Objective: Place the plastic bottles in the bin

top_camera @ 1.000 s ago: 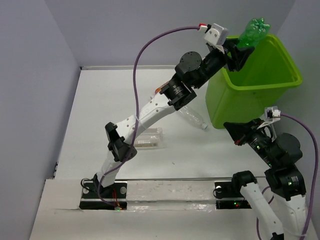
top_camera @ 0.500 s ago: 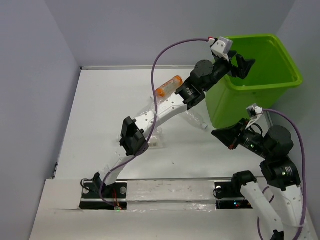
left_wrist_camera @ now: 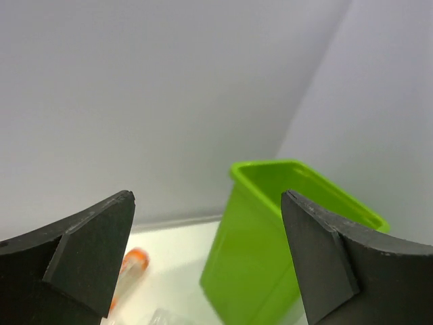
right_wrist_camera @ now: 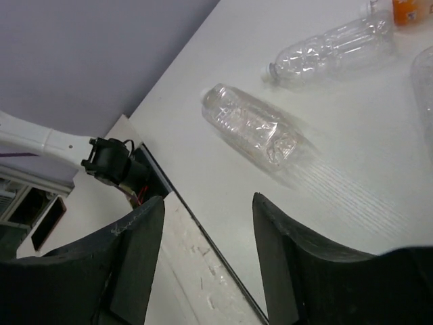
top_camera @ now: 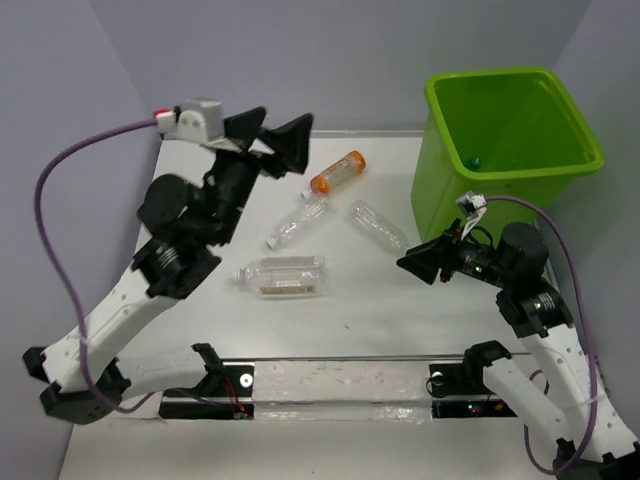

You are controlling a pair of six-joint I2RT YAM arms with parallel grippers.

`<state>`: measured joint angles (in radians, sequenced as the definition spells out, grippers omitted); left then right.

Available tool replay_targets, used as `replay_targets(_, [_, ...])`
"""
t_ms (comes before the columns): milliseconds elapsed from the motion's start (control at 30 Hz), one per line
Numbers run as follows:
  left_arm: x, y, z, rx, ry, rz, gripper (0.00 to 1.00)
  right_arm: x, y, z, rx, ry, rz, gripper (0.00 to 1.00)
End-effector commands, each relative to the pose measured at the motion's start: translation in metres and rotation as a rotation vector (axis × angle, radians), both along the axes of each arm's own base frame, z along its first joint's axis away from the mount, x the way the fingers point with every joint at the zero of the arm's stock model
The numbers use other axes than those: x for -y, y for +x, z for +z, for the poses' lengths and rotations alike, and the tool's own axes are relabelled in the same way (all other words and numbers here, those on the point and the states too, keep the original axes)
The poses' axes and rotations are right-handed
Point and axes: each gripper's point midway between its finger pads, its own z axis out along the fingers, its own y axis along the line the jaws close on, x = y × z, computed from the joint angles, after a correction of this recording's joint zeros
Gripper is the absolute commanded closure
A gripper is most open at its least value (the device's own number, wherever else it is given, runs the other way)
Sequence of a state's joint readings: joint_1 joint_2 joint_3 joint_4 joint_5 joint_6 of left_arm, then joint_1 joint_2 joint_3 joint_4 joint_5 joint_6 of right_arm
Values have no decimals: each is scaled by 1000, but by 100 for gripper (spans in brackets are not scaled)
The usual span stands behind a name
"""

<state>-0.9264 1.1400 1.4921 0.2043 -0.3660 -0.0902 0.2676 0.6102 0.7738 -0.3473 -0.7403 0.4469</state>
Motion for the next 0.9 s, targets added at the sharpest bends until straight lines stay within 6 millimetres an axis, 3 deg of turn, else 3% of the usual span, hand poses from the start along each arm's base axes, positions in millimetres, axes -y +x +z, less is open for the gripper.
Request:
replay_targets(0, [-59, 4, -122, -283, 76, 219, 1, -36, 16, 4, 105, -62, 58, 31])
replay_targets(67, [-80, -6, -150, -346, 67, 257, 1, -59, 17, -6, 94, -119, 80, 25])
replay_targets(100, [-89, -11, -163, -375, 61, 272, 1, -75, 25, -27, 92, -208, 111, 22])
replay_targets(133, [-105, -21, -185, -412, 72, 290, 1, -92, 23, -26, 129, -260, 125, 22])
replay_targets(200, [-128, -33, -211, -466, 20, 333, 1, -118, 37, -44, 180, -396, 161, 19])
replay_targets(267, [-145, -40, -225, -493, -31, 380, 1, -132, 47, -53, 235, -477, 213, 15])
replay_targets(300, [-157, -46, -236, -505, -35, 398, 1, -142, 53, -74, 225, -545, 252, 11])
replay_targets(333, [-165, -48, -241, -509, -47, 424, 1, -153, 57, -62, 285, -555, 277, 10])
replay_targets(367, [-170, -50, -244, -511, -53, 438, 1, -161, 60, -65, 306, -578, 300, 1])
replay_targets(400, [-177, -54, -251, -517, -63, 449, 1, -169, 64, -82, 293, -636, 328, 0])
replay_targets(433, [-184, -56, -252, -515, -75, 470, 1, -181, 65, -73, 363, -652, 359, 0])
replay_targets(500, [-191, -59, -258, -509, -90, 486, 1, -190, 72, -81, 388, -706, 386, 0])
replay_targets(533, [-194, -59, -258, -505, -103, 499, 1, -200, 73, -98, 379, -745, 417, 0])
replay_targets(600, [-198, -62, -253, -484, -143, 485, 1, -213, 79, -96, 414, -774, 447, 0])
replay_targets(633, [-198, -63, -252, -479, -156, 475, 1, -221, 80, -113, 402, -806, 477, 0])
replay_targets(667, [-200, -66, -249, -469, -178, 464, 1, -228, 86, -108, 424, -812, 482, 0])
replay_targets(733, [-201, -68, -248, -460, -175, 448, 1, -235, 92, -114, 427, -833, 500, 0])
replay_targets(767, [-202, -69, -248, -459, -175, 449, 1, -243, 91, -128, 413, -853, 525, 0])
replay_targets(833, [-208, -73, -250, -458, -178, 457, 1, -252, 95, -124, 422, -852, 544, 0])
replay_targets(867, [-211, -74, -250, -455, -186, 458, 1, -252, 95, -140, 394, -884, 570, 0])
